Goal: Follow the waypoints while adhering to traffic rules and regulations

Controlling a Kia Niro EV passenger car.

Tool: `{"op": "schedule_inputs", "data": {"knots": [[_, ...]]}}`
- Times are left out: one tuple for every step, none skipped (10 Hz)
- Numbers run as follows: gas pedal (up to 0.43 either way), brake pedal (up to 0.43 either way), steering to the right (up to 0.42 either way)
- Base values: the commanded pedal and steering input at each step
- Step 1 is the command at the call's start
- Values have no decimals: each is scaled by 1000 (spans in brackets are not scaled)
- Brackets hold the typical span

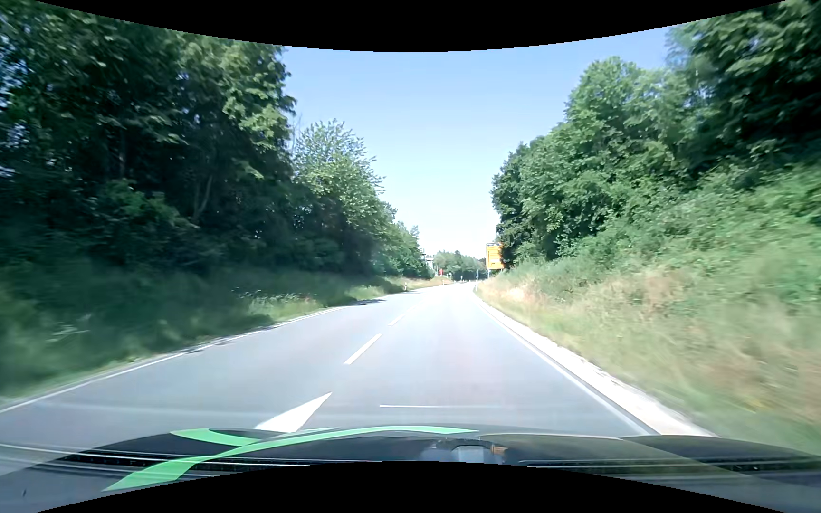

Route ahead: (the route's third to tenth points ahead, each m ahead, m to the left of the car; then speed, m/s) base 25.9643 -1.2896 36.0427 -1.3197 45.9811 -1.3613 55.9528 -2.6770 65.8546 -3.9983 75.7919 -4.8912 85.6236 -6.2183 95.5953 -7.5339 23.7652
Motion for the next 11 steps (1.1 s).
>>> {"op": "schedule_inputs", "data": {"knots": [[189,0,8],[177,0,8],[157,0,8],[150,0,8],[138,0,8],[130,0,8],[118,0,8],[118,0,8],[118,0,8],[130,0,9],[130,0,9]]}}
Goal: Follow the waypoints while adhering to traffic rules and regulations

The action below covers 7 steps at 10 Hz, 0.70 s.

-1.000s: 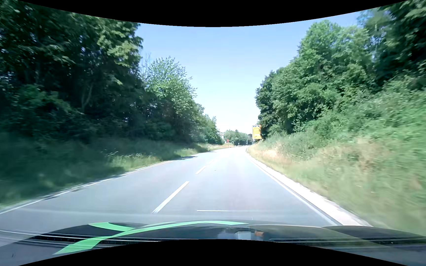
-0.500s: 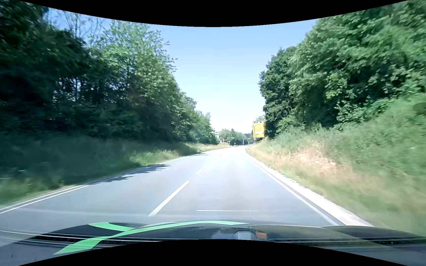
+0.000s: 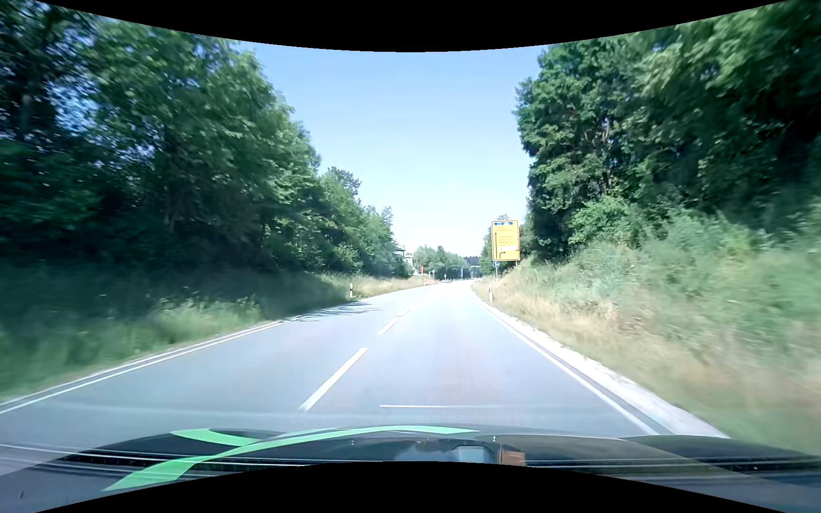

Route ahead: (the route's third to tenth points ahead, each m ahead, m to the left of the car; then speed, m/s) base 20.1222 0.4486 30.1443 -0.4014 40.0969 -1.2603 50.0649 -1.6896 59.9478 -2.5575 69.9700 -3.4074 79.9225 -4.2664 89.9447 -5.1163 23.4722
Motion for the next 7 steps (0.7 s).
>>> {"op": "schedule_inputs", "data": {"knots": [[138,0,10],[150,0,10],[157,0,10],[169,0,10],[177,0,10],[189,0,9],[197,0,8]]}}
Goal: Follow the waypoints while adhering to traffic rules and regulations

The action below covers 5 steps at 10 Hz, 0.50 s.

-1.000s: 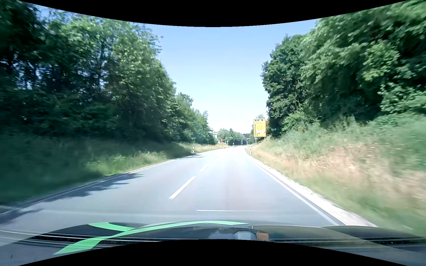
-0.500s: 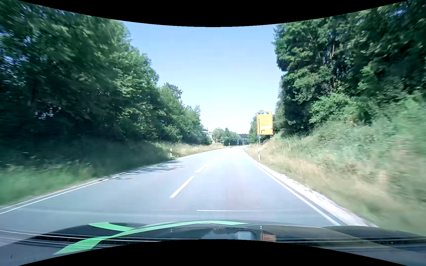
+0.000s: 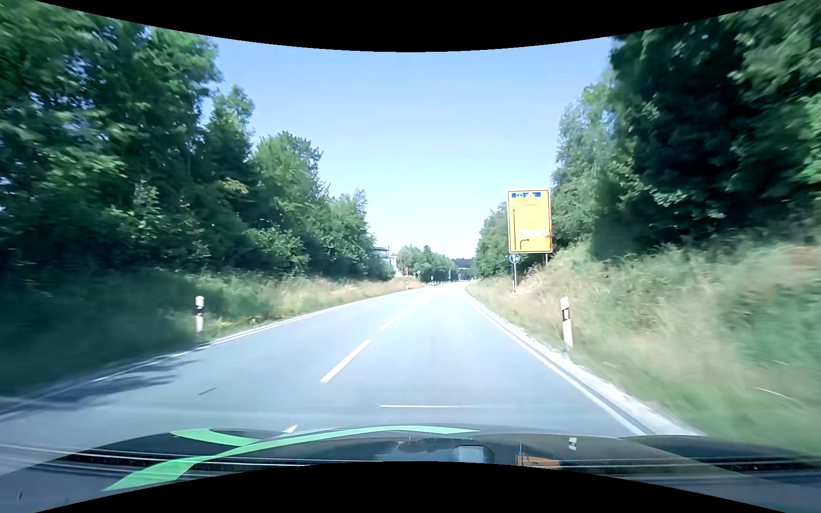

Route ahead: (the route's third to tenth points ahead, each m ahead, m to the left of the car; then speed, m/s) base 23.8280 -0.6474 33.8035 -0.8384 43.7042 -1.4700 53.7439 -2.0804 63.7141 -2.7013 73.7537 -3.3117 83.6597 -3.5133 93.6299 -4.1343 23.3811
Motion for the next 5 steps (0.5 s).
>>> {"op": "schedule_inputs", "data": {"knots": [[209,0,6],[220,0,5],[228,0,5],[248,0,5],[260,0,4]]}}
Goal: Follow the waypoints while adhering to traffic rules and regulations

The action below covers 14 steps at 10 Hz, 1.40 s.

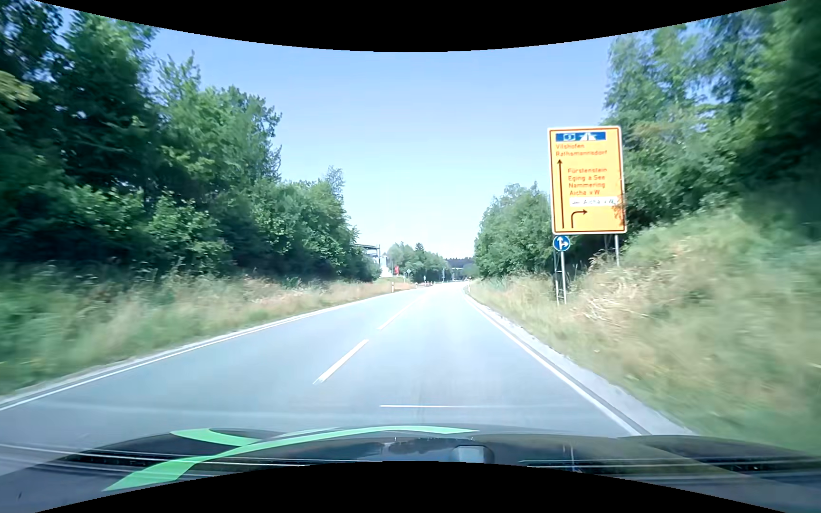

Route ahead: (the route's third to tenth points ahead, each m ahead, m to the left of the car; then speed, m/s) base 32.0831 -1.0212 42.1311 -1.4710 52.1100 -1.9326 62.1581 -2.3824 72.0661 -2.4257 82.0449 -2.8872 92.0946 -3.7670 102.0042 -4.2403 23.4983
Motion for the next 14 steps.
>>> {"op": "schedule_inputs", "data": {"knots": [[268,0,4],[280,0,4],[287,0,5],[299,0,5],[311,0,4],[311,0,4],[311,0,4],[311,0,5],[280,0,5],[240,0,4],[240,0,4],[240,0,4],[240,0,4],[248,0,4]]}}
